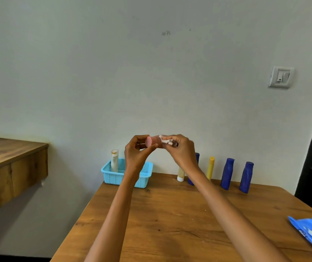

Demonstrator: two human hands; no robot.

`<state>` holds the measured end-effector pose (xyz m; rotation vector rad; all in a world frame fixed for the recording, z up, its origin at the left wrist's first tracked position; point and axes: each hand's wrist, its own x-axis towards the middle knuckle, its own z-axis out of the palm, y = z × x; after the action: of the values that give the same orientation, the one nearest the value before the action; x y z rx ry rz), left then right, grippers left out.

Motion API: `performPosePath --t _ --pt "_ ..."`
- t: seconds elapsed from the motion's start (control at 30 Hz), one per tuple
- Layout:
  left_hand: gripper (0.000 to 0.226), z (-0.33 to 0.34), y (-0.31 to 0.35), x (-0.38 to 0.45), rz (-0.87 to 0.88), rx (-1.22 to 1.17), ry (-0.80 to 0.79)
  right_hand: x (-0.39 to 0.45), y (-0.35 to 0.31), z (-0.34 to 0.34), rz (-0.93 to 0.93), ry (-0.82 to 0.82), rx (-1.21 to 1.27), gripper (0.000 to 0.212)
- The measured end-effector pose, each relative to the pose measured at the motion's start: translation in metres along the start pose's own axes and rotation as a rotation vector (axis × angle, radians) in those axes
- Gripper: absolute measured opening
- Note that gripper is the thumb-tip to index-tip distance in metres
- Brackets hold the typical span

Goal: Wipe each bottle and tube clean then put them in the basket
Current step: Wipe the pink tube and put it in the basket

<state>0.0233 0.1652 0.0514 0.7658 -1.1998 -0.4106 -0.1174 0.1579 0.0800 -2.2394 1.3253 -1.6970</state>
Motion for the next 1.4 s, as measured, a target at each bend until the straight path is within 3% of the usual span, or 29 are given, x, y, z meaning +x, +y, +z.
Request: performPosePath --t 0.23,0.53,0.67,0.77,1.03,1.23,1.4 --pt "0.033 0.009 -0.001 -0.004 0.010 0.011 -0.038 0.027 0.020 -0.014 0.251 0.061 0.013 0.017" --pt "0.033 0.000 -0.009 0.000 0.029 0.007 -0.025 0.010 -0.005 -0.001 0.082 -0.088 0.103 0.020" --pt "0.033 0.001 -0.007 0.000 0.062 0.007 -0.048 0.027 0.008 -0.012 0.169 0.107 0.057 0.020" --pt "0.034 0.006 -0.010 -0.001 0.101 0.042 -0.092 0.031 0.014 -0.004 0.211 0.037 -0.005 0.023" --pt "0.032 0.003 -0.019 0.000 0.187 0.076 -0.150 0.012 -0.007 0.003 -0.004 -0.040 0.122 0.016" --pt "0.036 0.010 -0.020 -0.001 0.221 0.092 -0.166 0.027 0.014 -0.017 0.148 0.174 0.049 0.014" --pt "0.036 0.012 -0.024 0.001 0.229 0.107 -0.153 0.020 0.011 -0.004 0.098 -0.003 0.033 0.013"
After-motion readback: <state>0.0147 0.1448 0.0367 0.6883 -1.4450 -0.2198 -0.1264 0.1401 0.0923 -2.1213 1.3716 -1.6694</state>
